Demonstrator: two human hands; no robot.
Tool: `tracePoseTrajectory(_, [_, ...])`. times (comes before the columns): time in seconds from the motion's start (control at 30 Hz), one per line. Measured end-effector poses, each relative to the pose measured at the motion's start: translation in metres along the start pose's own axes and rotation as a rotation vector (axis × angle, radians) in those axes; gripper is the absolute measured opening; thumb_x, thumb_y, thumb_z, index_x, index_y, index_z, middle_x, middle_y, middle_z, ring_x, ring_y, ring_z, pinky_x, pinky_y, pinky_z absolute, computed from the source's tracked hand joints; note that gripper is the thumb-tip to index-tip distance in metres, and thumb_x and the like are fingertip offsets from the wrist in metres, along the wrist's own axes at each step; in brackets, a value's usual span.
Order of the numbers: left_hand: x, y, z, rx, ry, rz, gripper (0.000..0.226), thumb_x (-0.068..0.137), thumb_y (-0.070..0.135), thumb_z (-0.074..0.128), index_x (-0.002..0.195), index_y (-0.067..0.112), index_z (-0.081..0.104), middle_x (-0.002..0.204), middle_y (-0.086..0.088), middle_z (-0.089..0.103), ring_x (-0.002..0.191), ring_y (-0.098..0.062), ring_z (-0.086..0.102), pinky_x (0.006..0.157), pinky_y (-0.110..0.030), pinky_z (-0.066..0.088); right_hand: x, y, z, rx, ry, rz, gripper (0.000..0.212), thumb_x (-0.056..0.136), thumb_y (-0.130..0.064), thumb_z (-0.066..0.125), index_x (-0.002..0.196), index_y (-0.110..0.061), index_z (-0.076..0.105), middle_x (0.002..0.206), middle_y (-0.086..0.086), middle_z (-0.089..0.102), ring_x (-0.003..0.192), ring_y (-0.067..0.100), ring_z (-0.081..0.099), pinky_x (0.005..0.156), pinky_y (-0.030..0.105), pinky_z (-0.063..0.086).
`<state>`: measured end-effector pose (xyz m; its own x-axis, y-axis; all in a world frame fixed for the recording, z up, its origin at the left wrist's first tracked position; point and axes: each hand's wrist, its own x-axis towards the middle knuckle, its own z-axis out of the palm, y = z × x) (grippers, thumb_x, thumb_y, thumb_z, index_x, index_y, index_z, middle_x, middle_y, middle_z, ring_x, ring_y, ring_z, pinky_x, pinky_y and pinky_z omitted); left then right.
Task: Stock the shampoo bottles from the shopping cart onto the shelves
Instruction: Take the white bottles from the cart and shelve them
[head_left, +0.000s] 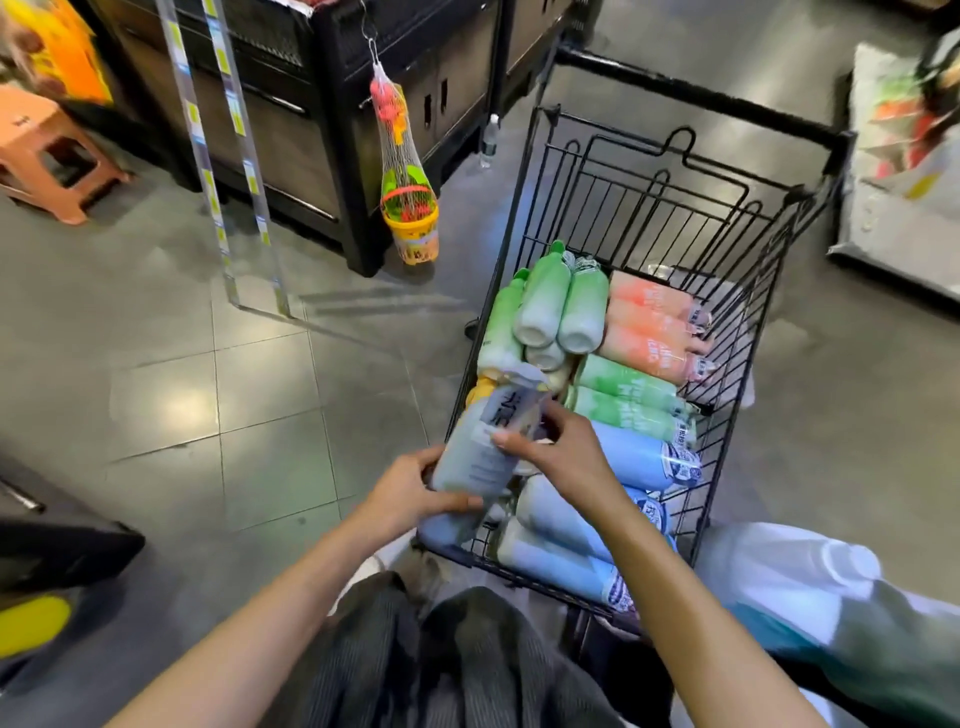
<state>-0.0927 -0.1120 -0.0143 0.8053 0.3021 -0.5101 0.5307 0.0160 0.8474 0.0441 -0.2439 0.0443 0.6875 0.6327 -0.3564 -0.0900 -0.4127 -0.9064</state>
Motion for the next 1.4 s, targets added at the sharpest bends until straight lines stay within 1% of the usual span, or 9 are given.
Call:
tracePoseTrajectory(0.07, [-0.007, 0.003, -0.019, -0.068, 0.079, -0.016, 0.042, 0.067, 0.014, 0.084, 0.104, 0.019, 0.063, 0.085, 0.015, 0.070, 0.076, -0.001, 0.066, 0.064, -0.010, 0.050, 0.013, 0.008, 0.005, 0.171, -0.017, 0.064, 0.014, 0.094, -0.024, 0.058, 0.109, -0.025, 0.058, 0.090, -0.008, 0.067, 0.078, -0.004, 0.064, 0.072, 0.012, 0.048])
tracePoseTrajectory(0.13, [-0.019, -0.002, -0.041, -0.149, 0.162, -0.055, 0.046, 0.058, 0.034, 0.087, 0.096, 0.023, 0.065, 0.080, 0.014, 0.073, 0.075, -0.006, 0.068, 0.059, -0.011, 0.050, 0.026, 0.042, 0.015, 0.198, 0.032, 0.228, 0.023, 0.100, -0.031, 0.046, 0.118, -0.018, 0.053, 0.100, 0.003, 0.066, 0.088, 0.014, 0.062, 0.073, 0.022, 0.048])
tracePoseTrajectory(0.3, [-0.050, -0.028, -0.087, -0.293, 0.325, -0.140, 0.067, 0.038, 0.051, 0.078, 0.096, 0.021, 0.068, 0.090, 0.004, 0.075, 0.077, -0.008, 0.071, 0.063, -0.020, 0.054, 0.019, 0.136, 0.065, -0.158, -0.070, 0.500, 0.036, 0.087, 0.007, 0.057, 0.121, 0.010, 0.049, 0.100, 0.014, 0.063, 0.092, 0.026, 0.060, 0.064, 0.013, 0.042])
tracePoseTrajectory(0.5, [-0.085, -0.049, -0.116, -0.250, 0.339, -0.205, 0.085, 0.027, 0.062, 0.084, 0.100, 0.021, 0.068, 0.091, 0.005, 0.076, 0.082, -0.014, 0.072, 0.072, -0.030, 0.052, 0.053, 0.170, 0.099, -0.250, 0.013, 0.617, 0.044, 0.079, -0.001, 0.069, 0.112, -0.008, 0.041, 0.135, 0.018, 0.051, 0.116, 0.026, 0.052, 0.096, 0.032, 0.042])
tracePoseTrajectory(0.83, [-0.092, -0.055, -0.130, -0.268, 0.356, -0.204, 0.098, 0.020, 0.068, 0.084, 0.103, 0.017, 0.068, 0.094, -0.002, 0.076, 0.084, -0.018, 0.073, 0.073, -0.032, 0.052, 0.065, 0.202, 0.107, -0.393, 0.051, 0.425, 0.047, 0.072, -0.011, 0.076, 0.115, -0.014, 0.060, 0.108, 0.005, 0.065, 0.096, 0.020, 0.058, 0.080, 0.026, 0.044])
tracePoseTrajectory(1.0, [-0.082, -0.042, -0.121, -0.274, 0.363, -0.164, 0.042, 0.070, 0.029, 0.081, 0.107, 0.019, 0.065, 0.091, 0.003, 0.076, 0.083, -0.017, 0.072, 0.068, -0.026, 0.052, 0.050, 0.186, 0.108, -0.545, 0.111, 0.279, 0.038, 0.069, -0.021, 0.079, 0.105, -0.018, 0.068, 0.104, 0.003, 0.070, 0.100, 0.023, 0.063, 0.080, 0.026, 0.046])
tracePoseTrajectory(1.13, [-0.078, -0.026, -0.108, -0.274, 0.352, -0.152, 0.028, 0.078, 0.020, 0.074, 0.104, 0.017, 0.066, 0.089, 0.003, 0.076, 0.082, -0.016, 0.072, 0.067, -0.026, 0.053, 0.014, 0.152, 0.087, -0.229, 0.246, 0.230, 0.030, 0.068, -0.015, 0.081, 0.090, -0.020, 0.061, 0.084, 0.001, 0.068, 0.084, 0.021, 0.065, 0.071, 0.026, 0.047])
tracePoseTrajectory(1.27, [-0.078, -0.001, -0.082, -0.302, 0.273, -0.101, 0.067, 0.046, 0.045, 0.079, 0.105, 0.015, 0.066, 0.096, -0.002, 0.075, 0.086, -0.020, 0.072, 0.068, -0.027, 0.055, -0.025, 0.091, 0.049, -0.049, 0.350, 0.051, 0.034, 0.070, -0.015, 0.082, 0.086, -0.027, 0.055, 0.086, -0.004, 0.067, 0.083, 0.016, 0.064, 0.071, 0.026, 0.049])
tracePoseTrajectory(1.4, [-0.079, 0.028, -0.061, -0.329, 0.190, -0.011, 0.065, 0.050, 0.041, 0.078, 0.108, 0.012, 0.066, 0.100, -0.007, 0.074, 0.090, -0.023, 0.071, 0.074, -0.030, 0.055, -0.049, 0.024, 0.009, 0.383, 0.470, -0.165, 0.042, 0.062, -0.020, 0.081, 0.096, -0.020, 0.058, 0.090, -0.006, 0.067, 0.082, 0.009, 0.063, 0.073, 0.015, 0.049])
